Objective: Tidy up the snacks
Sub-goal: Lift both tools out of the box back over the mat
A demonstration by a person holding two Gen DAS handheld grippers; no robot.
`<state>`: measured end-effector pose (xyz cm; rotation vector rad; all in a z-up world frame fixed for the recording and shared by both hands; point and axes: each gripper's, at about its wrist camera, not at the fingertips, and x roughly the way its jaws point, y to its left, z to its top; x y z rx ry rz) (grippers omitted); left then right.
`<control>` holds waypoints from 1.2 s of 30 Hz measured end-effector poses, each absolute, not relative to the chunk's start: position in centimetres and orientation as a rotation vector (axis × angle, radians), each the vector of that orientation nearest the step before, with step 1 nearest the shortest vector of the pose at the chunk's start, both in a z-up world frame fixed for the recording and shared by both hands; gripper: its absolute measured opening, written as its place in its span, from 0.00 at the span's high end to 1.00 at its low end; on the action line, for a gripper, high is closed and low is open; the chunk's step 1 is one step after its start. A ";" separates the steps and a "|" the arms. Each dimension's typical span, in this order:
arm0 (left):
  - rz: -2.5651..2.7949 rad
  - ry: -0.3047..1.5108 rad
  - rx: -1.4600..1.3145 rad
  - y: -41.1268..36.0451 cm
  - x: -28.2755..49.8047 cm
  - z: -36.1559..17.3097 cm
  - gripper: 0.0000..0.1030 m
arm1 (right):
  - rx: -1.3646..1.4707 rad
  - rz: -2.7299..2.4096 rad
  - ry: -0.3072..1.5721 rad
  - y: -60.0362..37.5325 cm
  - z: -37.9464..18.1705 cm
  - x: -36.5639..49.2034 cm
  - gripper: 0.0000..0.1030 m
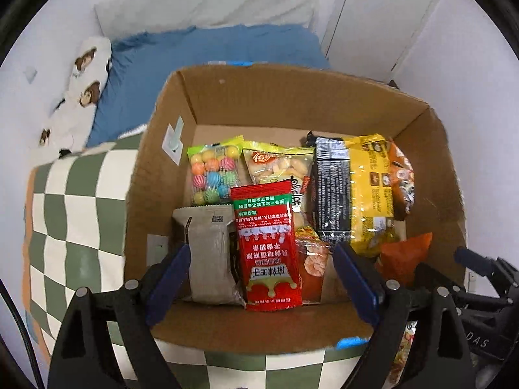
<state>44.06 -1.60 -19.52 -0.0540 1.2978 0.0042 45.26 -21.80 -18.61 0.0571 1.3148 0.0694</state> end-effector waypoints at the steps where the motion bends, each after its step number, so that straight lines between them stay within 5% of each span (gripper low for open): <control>1: 0.001 1.282 -0.047 -1.8 43.5 -19.1 0.13 | 0.056 0.066 1.300 -21.7 -18.2 44.8 0.12; 36: -0.026 0.955 -0.013 -2.6 29.7 -5.3 0.13 | 0.083 0.109 0.907 -20.8 -2.4 28.2 0.04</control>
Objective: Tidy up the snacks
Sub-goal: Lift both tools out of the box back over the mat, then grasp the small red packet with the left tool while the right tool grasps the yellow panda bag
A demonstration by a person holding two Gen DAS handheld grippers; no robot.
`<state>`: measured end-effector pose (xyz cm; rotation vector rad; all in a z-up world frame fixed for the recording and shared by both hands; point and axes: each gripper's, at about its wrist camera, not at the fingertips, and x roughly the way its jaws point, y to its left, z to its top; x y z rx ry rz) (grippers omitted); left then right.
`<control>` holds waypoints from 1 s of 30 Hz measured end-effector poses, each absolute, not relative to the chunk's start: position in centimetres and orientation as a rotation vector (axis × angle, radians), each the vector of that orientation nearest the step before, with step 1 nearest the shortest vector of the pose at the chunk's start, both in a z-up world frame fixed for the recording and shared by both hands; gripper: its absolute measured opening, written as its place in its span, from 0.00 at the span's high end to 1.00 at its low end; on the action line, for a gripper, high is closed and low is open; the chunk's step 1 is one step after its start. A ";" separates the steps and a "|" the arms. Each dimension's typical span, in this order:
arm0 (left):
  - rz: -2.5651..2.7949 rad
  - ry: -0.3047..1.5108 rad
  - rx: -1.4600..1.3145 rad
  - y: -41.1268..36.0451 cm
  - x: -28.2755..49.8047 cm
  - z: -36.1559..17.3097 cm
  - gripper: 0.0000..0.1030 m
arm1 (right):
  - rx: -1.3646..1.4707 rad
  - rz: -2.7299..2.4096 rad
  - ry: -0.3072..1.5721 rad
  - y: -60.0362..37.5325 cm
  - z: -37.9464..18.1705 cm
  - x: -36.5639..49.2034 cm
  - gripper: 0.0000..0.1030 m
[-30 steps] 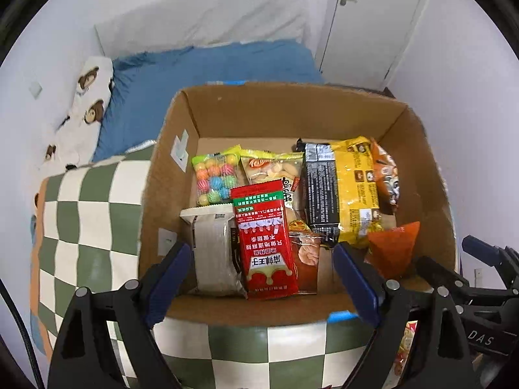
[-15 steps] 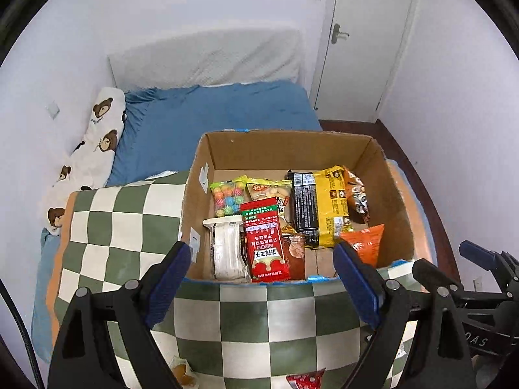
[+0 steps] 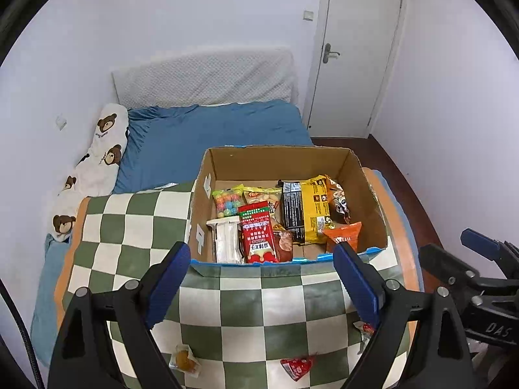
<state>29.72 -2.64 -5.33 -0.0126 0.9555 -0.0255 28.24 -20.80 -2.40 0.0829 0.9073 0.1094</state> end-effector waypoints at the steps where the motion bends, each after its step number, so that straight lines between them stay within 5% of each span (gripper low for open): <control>1: -0.024 0.964 -0.014 -2.6 29.5 -5.4 0.13 | 0.092 0.114 0.906 -20.9 -2.3 28.0 0.04; 10: -0.004 1.061 -0.032 -2.9 27.4 -9.3 0.13 | 0.215 0.080 1.011 -25.6 -6.7 27.0 0.04; 26: -0.079 1.701 -0.159 -6.7 22.6 -30.1 0.13 | 0.510 0.031 1.457 -31.0 -28.1 33.1 0.05; 30: -0.123 1.714 -0.161 -8.2 22.4 -32.3 0.15 | 0.427 0.052 1.516 -29.3 -30.1 33.9 0.28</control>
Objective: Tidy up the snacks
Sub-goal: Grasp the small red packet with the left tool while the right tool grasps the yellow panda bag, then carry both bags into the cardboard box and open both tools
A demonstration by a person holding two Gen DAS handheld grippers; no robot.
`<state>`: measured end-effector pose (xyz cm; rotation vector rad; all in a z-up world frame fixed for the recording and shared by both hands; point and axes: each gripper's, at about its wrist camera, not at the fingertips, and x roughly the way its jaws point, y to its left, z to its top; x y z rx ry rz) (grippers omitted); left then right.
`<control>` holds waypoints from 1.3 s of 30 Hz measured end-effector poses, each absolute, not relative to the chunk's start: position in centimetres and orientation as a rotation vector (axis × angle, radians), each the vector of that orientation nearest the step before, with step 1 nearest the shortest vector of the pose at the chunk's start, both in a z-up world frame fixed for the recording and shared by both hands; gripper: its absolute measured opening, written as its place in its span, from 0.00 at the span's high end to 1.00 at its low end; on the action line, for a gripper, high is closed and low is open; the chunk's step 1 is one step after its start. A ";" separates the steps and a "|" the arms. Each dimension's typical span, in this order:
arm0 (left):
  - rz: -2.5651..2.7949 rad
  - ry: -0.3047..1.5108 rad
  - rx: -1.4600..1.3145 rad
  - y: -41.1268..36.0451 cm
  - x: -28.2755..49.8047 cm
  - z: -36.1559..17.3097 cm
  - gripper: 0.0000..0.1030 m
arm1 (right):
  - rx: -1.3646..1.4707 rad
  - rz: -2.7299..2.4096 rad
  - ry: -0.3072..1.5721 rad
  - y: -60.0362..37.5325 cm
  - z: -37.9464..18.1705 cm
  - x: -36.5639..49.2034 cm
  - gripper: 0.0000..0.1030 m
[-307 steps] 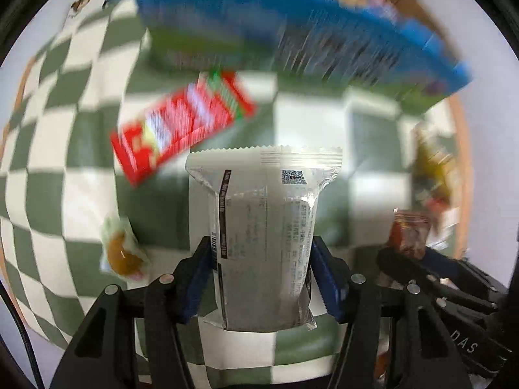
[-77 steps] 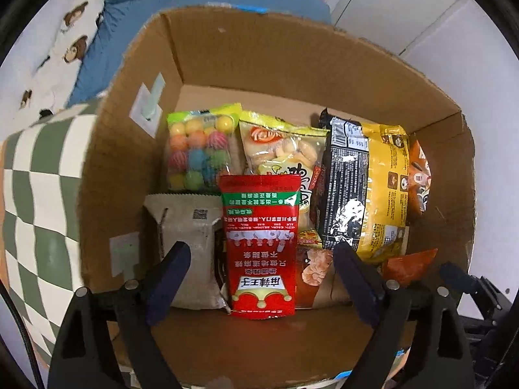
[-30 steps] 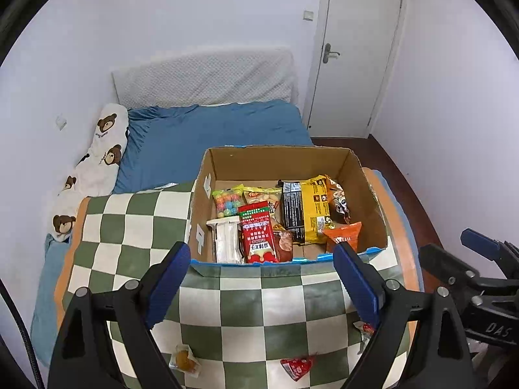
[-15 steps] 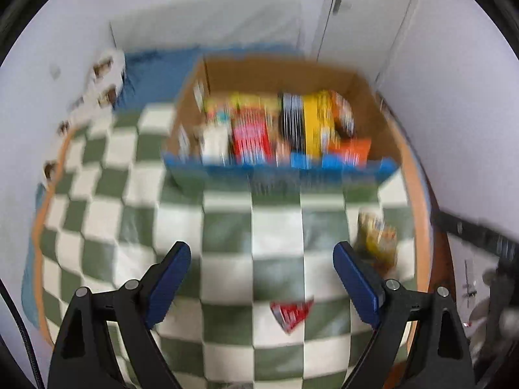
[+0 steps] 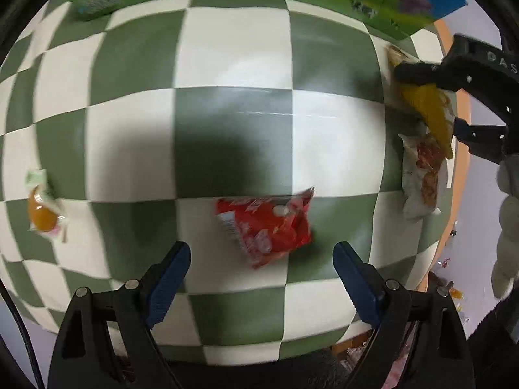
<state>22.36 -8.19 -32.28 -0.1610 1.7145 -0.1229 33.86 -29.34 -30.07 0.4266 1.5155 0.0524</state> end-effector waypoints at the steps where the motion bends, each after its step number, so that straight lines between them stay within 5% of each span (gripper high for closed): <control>1: -0.118 1.702 -0.155 -8.3 22.4 -32.4 0.27 | 0.405 0.062 1.520 -28.9 -30.3 33.8 0.36; 2: -0.106 1.692 -0.137 -8.3 22.5 -32.6 0.47 | 0.385 0.075 1.517 -28.5 -30.3 33.6 0.37; 3: -0.102 1.689 -0.130 -8.3 22.6 -32.8 0.53 | 0.360 0.082 1.512 -28.1 -30.3 33.4 0.38; 15: -0.020 1.605 -0.187 -4.4 22.4 -30.7 0.55 | 0.261 0.236 1.492 -23.7 -28.2 28.6 0.46; 25: -0.096 1.460 -0.229 -3.8 22.2 -23.2 0.55 | 0.341 0.305 1.387 -23.3 -22.9 27.3 0.48; 39: -0.200 1.287 -0.282 -2.0 32.6 -13.1 0.55 | 0.344 0.378 1.189 -22.7 -11.8 31.5 0.49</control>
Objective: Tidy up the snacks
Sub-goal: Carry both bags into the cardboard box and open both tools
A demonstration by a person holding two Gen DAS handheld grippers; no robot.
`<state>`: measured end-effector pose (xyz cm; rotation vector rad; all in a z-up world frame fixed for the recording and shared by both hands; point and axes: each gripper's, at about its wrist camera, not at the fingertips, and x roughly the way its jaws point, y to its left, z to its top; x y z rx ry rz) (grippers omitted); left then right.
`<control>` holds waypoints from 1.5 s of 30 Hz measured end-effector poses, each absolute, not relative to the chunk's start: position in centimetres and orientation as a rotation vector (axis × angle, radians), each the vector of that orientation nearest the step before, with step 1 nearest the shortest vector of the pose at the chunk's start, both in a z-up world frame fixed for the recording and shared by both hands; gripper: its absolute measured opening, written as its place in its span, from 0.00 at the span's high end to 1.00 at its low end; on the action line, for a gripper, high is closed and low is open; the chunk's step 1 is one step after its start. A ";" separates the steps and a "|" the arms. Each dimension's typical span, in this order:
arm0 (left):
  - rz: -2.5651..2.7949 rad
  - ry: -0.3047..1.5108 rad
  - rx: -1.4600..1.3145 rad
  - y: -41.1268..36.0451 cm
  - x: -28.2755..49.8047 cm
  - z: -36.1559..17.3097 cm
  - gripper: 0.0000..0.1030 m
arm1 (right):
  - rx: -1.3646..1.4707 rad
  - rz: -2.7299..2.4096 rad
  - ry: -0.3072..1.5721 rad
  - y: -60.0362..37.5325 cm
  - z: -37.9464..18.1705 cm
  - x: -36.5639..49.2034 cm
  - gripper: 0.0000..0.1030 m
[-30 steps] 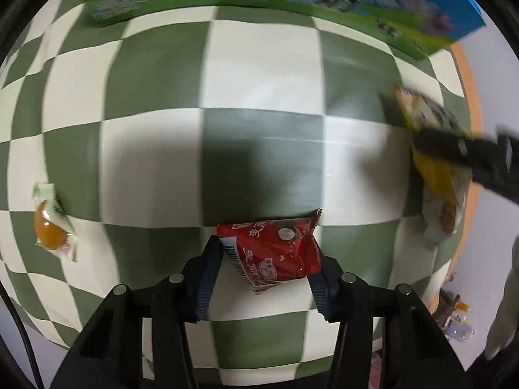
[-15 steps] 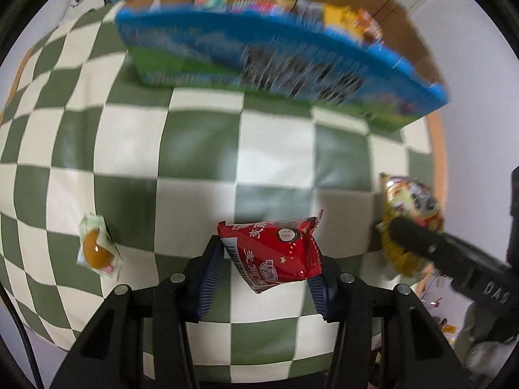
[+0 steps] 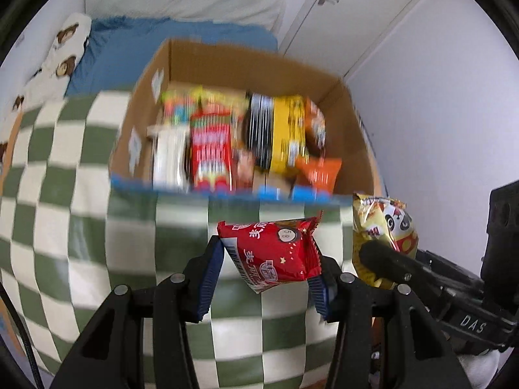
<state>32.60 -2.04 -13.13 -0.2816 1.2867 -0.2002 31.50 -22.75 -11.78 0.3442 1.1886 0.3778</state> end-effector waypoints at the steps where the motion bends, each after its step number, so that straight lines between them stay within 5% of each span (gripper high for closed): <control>1: -0.202 1.278 -0.280 -1.7 33.7 -12.9 0.55 | 0.337 0.375 1.173 -22.5 -11.1 32.5 0.49; 12: -0.157 1.229 -0.171 0.6 46.3 -12.5 0.55 | 0.250 0.291 1.093 -19.4 -9.7 44.3 0.49; 33: -0.053 1.438 -0.073 3.4 58.9 -24.3 0.55 | 0.180 0.249 1.234 -13.1 -21.9 60.7 0.48; 34: -0.042 1.451 -0.061 3.3 59.0 -24.7 0.53 | 0.171 0.241 1.243 -12.9 -22.4 61.1 0.44; 36: -0.020 1.459 -0.072 3.6 59.1 -25.2 0.40 | 0.144 0.215 1.262 -12.6 -23.1 61.4 0.16; 37: -0.017 1.461 -0.076 3.7 59.1 -25.3 0.22 | 0.145 0.217 1.269 -12.4 -23.4 61.6 0.09; 45: -0.022 1.442 -0.058 2.7 58.0 -24.8 0.12 | 0.148 0.182 1.292 -13.7 -24.1 61.5 0.09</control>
